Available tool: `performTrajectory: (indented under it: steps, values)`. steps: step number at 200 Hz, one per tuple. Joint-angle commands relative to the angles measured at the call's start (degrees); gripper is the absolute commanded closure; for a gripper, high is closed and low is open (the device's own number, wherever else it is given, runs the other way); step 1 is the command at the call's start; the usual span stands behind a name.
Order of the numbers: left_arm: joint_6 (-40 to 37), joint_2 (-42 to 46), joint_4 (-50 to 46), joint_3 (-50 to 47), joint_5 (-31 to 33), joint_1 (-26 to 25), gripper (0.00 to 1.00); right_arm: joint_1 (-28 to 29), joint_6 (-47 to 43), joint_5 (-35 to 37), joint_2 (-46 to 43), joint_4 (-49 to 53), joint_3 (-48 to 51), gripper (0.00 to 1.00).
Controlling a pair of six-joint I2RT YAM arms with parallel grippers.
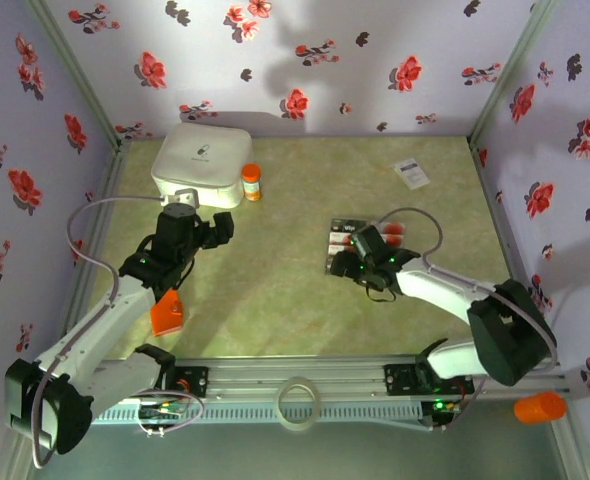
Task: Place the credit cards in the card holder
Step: Move the storage box to the center of the table, then pick up the card holder from the bottom-left of the table.
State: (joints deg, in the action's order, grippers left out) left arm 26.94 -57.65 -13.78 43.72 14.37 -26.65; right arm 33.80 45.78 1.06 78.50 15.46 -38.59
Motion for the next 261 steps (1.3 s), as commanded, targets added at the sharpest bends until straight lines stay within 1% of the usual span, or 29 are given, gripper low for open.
performTrajectory:
  steps: [1, 35, 73, 91, 121, 133, 149, 163, 178, 192, 213, 239, 244, 261]
  values:
    - [0.7, 0.8, -0.4, -0.1, -0.4, -0.3, 0.00, -1.7, -3.3, -1.1, 2.6, -1.8, -3.4, 0.16]
    - [1.2, 1.0, -1.5, 0.1, -0.3, -0.4, 0.00, -4.2, -6.6, -2.1, 6.0, -1.8, -5.4, 0.16]
    - [1.7, 1.8, -2.9, 0.2, -0.1, -0.4, 0.00, -6.6, -10.1, -3.1, 6.6, -0.5, -5.8, 0.16]
    - [2.3, 2.2, -3.4, 0.0, 0.2, -0.3, 0.00, -6.9, -10.9, -5.5, 6.2, -0.5, -6.0, 0.16]
    - [4.4, 3.0, -4.8, -0.6, 0.6, -0.4, 0.00, -5.7, -10.7, -12.7, 3.8, -0.8, -6.1, 0.17]
    - [6.7, 3.6, -6.4, -1.0, 1.7, -0.3, 0.00, -3.7, -9.8, -13.8, 2.2, -0.9, -6.1, 0.18]
    - [11.0, 4.1, -9.8, -1.2, 4.3, 0.0, 0.00, 0.5, -7.2, -14.6, 0.8, -2.4, -6.4, 0.18]
    - [13.2, 4.0, -11.5, -1.3, 4.5, 1.3, 0.00, 5.4, -3.9, -14.2, 1.1, -4.7, -7.3, 0.19]
    - [13.9, 3.4, -12.6, -0.9, 4.0, 3.4, 0.00, 10.4, -0.2, -12.7, 3.2, -7.0, -9.5, 0.19]
    - [13.4, 2.3, -13.4, 0.5, 2.2, 6.4, 0.00, 14.9, 2.9, -11.4, 6.6, -10.1, -12.3, 0.20]
    - [10.3, 0.2, -14.3, 3.6, -1.6, 11.6, 0.00, 21.9, 5.2, -8.4, 14.6, -11.1, -20.2, 0.18]
    - [6.3, -3.0, -15.1, 7.6, -6.0, 17.8, 0.00, 27.8, 8.3, -9.4, 25.6, -13.8, -30.6, 0.19]
    - [5.5, -3.5, -15.4, 8.4, -6.8, 18.7, 0.00, 28.7, 8.7, -9.6, 27.5, -14.9, -32.2, 0.20]
    - [4.1, -5.2, -16.4, 10.3, -8.7, 21.9, 0.00, 29.9, 9.7, -13.0, 34.0, -17.9, -37.8, 0.31]
